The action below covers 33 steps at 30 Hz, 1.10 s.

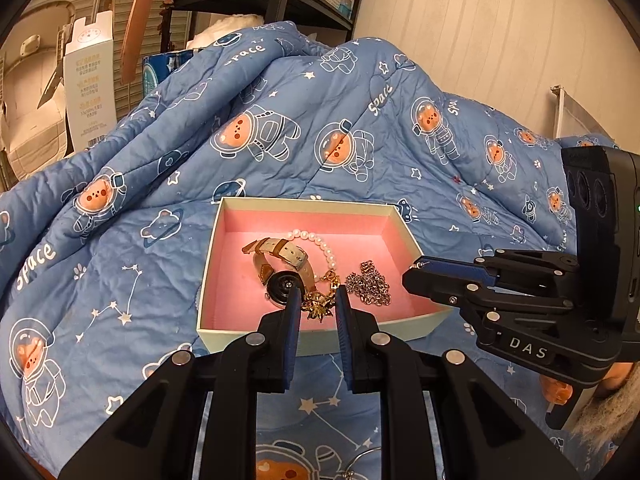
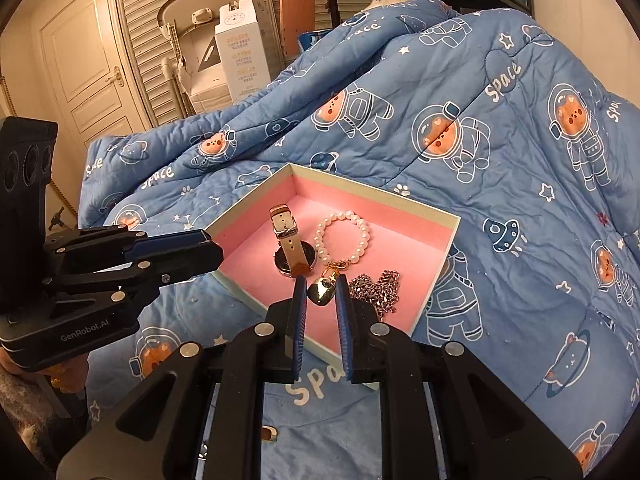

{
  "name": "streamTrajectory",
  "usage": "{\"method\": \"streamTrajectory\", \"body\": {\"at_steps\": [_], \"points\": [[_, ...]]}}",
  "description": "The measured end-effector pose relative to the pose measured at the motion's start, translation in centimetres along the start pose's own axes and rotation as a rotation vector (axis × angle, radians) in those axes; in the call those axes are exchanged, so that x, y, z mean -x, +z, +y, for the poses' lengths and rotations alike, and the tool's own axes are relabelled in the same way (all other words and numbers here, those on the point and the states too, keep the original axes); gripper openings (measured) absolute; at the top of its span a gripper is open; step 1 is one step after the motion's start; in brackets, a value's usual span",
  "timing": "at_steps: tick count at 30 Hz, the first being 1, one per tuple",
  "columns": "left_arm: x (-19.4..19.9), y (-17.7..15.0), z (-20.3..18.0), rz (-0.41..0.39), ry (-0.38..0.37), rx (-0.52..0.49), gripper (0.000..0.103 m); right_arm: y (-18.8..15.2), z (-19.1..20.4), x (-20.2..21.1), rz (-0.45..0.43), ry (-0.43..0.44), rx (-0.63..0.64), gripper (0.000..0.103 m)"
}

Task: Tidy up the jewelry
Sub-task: 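Open both tools to release the charms into the box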

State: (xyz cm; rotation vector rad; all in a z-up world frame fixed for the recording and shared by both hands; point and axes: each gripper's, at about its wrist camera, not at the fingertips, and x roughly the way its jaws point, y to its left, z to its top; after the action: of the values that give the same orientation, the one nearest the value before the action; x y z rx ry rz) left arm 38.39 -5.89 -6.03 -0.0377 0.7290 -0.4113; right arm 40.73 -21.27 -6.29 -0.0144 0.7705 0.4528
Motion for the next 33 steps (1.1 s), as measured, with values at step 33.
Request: {"method": "streamTrajectory", "body": {"at_steps": [33], "points": [[-7.9,1.3,2.9,0.226,0.105,0.028,0.017,2.2,-2.0,-8.2,0.257,-0.084,0.04,0.015]]}}
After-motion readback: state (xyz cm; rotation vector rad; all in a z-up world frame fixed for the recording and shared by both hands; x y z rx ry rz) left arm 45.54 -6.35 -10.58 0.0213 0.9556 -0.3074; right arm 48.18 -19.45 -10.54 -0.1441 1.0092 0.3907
